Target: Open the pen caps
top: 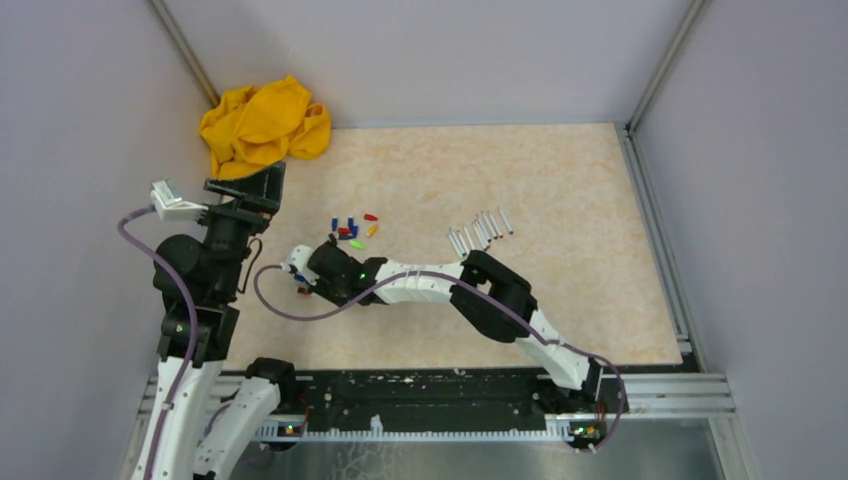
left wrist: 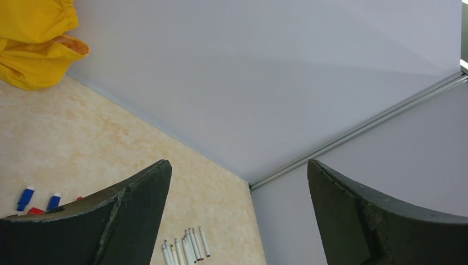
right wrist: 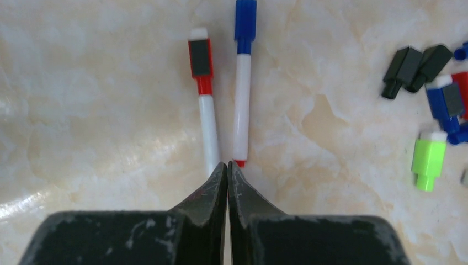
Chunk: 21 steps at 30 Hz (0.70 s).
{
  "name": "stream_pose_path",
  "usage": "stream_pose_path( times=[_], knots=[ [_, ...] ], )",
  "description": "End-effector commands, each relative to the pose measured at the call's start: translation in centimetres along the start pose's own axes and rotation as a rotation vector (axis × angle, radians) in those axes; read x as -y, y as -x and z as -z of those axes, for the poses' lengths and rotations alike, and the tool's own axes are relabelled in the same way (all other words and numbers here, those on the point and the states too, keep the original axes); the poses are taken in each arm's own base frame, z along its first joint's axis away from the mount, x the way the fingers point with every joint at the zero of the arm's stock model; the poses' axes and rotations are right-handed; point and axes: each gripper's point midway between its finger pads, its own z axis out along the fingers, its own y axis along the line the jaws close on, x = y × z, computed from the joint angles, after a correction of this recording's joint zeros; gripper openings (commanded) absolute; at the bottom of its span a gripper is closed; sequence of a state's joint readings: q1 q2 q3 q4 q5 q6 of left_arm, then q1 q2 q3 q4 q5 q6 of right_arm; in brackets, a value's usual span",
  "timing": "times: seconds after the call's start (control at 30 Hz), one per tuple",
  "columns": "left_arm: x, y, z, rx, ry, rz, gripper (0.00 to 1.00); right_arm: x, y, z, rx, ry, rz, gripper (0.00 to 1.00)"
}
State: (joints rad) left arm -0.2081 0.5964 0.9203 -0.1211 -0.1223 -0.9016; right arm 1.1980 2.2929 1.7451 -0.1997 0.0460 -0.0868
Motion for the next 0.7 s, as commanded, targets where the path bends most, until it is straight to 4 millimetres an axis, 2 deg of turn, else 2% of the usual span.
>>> stream_pose_path(
  times=[0.0,0.1,0.2,0.5,0.67],
  knots=[
    [-0.3,-0.3,0.1,-0.005,0.007,0.014,0.99,0.2,0.0,1.9,-0.006,-0.025,0.012,0.01],
    [-0.9,-0.7,0.0,-0.011,0.017,0.015,0.99,0.2,-0.3,2.1,-0.004,-0.026,0.006,0.01],
    [-1.2,-1.0,-0.2,-0.017,0.023,0.018,0.99,0.2,0.3,2.3,0.015,-0.026,0.003,0.02],
    [-1.3,-0.9,-0.2,-0.007,0.029,0.012,0.99,1.0,2.4,2.9,0.053,-0.052,0.019,0.24],
    [-1.1,-0.6,-0.2,0.001,0.024,0.007,0.99,0.8,2.9,2.3,0.057,-0.040,0.019,0.26]
  ],
)
